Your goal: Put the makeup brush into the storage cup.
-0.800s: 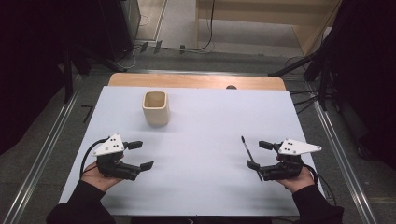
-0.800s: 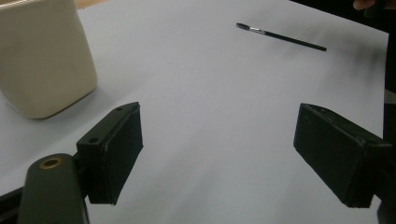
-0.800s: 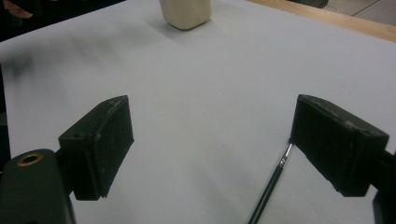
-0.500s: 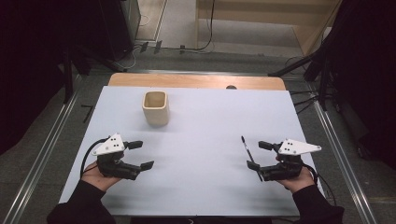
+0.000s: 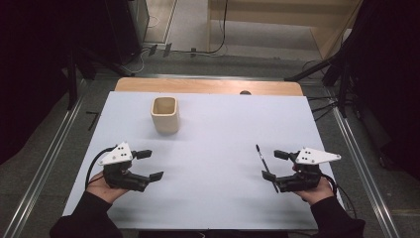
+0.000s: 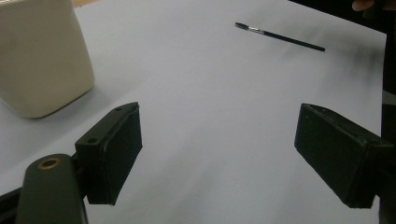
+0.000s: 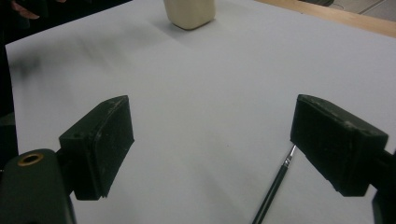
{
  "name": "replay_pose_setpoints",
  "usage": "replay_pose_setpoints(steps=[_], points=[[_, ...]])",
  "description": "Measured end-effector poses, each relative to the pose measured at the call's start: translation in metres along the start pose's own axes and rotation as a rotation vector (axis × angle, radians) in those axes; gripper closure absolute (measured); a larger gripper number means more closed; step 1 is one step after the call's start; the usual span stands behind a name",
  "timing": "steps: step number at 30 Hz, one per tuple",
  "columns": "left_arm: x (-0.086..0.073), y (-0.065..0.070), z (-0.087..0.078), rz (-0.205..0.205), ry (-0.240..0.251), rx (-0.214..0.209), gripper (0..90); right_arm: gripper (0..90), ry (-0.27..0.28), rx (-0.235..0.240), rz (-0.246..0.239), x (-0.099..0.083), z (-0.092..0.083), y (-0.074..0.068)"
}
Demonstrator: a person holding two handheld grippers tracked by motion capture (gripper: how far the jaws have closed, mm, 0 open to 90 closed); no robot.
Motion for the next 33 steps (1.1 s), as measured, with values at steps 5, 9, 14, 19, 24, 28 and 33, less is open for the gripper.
replay_pose_setpoints(steps=[5, 9, 14, 19, 24, 28, 33], points=[[0.0002, 0.0002, -0.0004, 0.002, 0.000, -0.001, 15.8, 14.3, -0.001, -0.001, 0.000, -0.0001, -0.0001, 0.0002], [0.0002, 0.0002, -0.0002, 0.001, 0.000, -0.003, 15.8, 14.3, -0.001, -0.002, 0.000, -0.0001, -0.0001, 0.0003], [0.0001, 0.0002, 0.0002, -0.002, 0.001, -0.001, 15.8, 14.4, -0.005, -0.004, 0.006, -0.0002, 0.0000, 0.0009], [0.0001, 0.0001, 0.0004, -0.004, 0.000, -0.001, 15.8, 14.4, -0.008, -0.011, 0.016, -0.0003, -0.0006, 0.0012], [0.0001, -0.0001, 0.0002, -0.005, 0.000, 0.002, 15.8, 14.5, 0.002, -0.022, 0.020, -0.0002, -0.0016, 0.0029], [0.0005, -0.0007, 0.0000, -0.008, 0.003, 0.007, 15.8, 14.3, 0.005, -0.032, 0.031, -0.0004, -0.0022, 0.0045], [-0.0001, 0.0002, 0.0004, -0.007, -0.006, 0.005, 15.8, 14.4, 0.002, -0.088, 0.024, -0.0007, -0.0035, 0.0059]])
Point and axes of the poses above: each handheld gripper's, and its own axes: z roughly forward along the jaws, x roughly out of its top, y roughly to its right, the point moved 1 cm from there along z, roughly forward along the jaws, and after that the axes turned 1 degree about x, right-handed, at the moved point
